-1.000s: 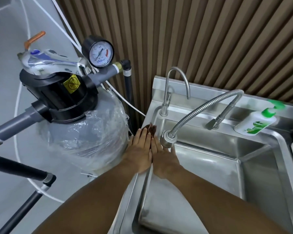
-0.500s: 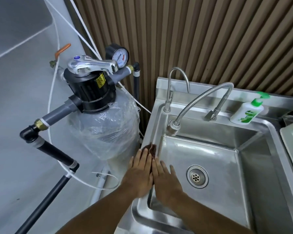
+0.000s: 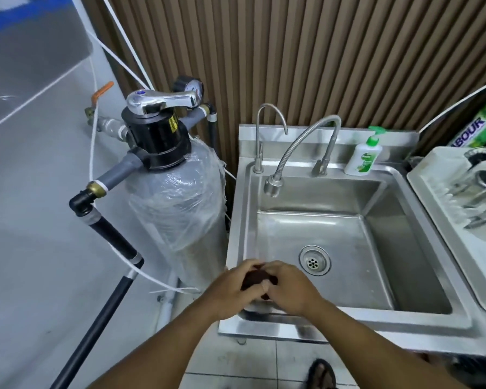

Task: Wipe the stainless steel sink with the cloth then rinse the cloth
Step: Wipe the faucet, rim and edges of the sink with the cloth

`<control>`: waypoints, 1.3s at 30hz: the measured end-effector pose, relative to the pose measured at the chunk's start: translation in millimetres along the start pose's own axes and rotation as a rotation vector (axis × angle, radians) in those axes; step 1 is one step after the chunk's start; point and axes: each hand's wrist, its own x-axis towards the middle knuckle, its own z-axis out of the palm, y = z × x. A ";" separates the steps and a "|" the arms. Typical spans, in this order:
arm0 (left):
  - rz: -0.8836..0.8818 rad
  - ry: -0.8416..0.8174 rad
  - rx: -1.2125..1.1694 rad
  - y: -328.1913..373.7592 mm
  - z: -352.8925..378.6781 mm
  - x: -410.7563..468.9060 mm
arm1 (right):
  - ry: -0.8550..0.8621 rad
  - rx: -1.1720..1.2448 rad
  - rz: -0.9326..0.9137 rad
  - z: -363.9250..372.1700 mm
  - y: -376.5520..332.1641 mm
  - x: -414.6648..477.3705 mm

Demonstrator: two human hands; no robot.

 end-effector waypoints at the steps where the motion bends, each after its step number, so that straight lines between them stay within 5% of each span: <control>1: -0.029 0.015 -0.150 7.2 0.5 -1.7 | 0.029 0.099 0.032 -5.9 -0.3 -2.8; 5: -0.031 0.112 -0.452 33.5 4.1 3.3 | 0.129 0.429 0.141 -38.7 2.5 -4.5; 12: -0.005 0.365 -0.539 101.6 9.0 30.3 | 0.095 0.755 0.133 -109.1 27.3 -5.2; 19: 0.038 0.531 -0.242 157.6 15.6 75.3 | 0.151 0.608 0.010 -180.4 67.7 -4.2; 24: 0.044 0.478 -0.173 184.9 8.6 97.0 | 0.327 0.171 -0.099 -222.0 77.0 -2.4; 33: 0.149 0.400 -0.449 207.4 -25.0 113.4 | 0.429 0.422 -0.140 -258.2 56.2 13.0; 39: 0.242 0.436 -0.347 231.4 -65.1 117.6 | 0.069 0.635 0.006 -264.2 47.3 8.6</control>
